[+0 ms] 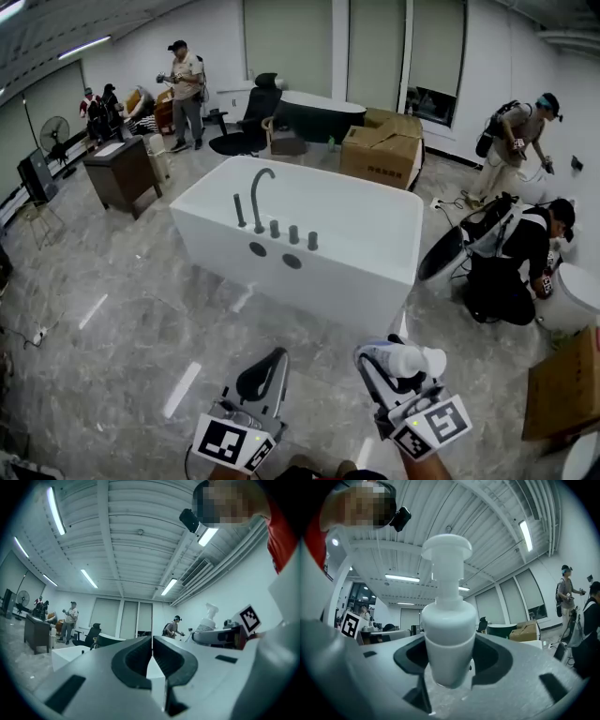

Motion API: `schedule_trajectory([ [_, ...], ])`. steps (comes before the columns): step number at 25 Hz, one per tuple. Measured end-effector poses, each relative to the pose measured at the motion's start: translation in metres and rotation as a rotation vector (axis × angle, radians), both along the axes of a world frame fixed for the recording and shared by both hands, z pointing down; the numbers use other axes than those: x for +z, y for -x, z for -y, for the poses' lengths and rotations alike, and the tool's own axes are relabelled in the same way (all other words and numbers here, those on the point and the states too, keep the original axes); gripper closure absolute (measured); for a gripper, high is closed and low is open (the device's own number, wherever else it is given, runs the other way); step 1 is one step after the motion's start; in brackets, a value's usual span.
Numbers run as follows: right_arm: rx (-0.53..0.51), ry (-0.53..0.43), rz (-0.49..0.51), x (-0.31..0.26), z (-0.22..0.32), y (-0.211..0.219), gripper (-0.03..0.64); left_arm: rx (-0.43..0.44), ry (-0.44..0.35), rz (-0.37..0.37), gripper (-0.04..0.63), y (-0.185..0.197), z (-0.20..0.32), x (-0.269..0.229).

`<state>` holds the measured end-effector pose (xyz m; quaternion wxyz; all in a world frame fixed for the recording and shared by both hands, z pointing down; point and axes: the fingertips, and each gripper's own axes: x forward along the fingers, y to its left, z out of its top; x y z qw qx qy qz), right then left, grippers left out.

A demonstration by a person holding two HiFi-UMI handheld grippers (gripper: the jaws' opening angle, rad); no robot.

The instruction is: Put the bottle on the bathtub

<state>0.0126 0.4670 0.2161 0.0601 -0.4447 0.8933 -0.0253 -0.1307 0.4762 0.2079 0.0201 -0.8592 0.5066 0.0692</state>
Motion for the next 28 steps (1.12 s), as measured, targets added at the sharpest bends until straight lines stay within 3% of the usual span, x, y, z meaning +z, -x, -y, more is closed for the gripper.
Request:
schedule_trajectory([
  [6,0.024,0.017,-0.04,0.012,0.022,0.02,0.379,-0.014,-0.003,-0.012,0.581,0.04,0.025,0.01],
  [15,0.038,0.005,-0.095,0.015,0.098,0.029,0.379,0.001,-0.013,0.008,0.581,0.049,0.095,0.011],
  [21,0.026,0.02,-0.102,0.036,0.195,0.014,0.379,-0.022,0.012,0.035,0.581,0.035,0.185,0.027],
  [28,-0.001,0.065,-0.161,0.089,0.346,-0.011,0.379,-0.09,0.035,0.072,0.581,0.011,0.332,0.067],
])
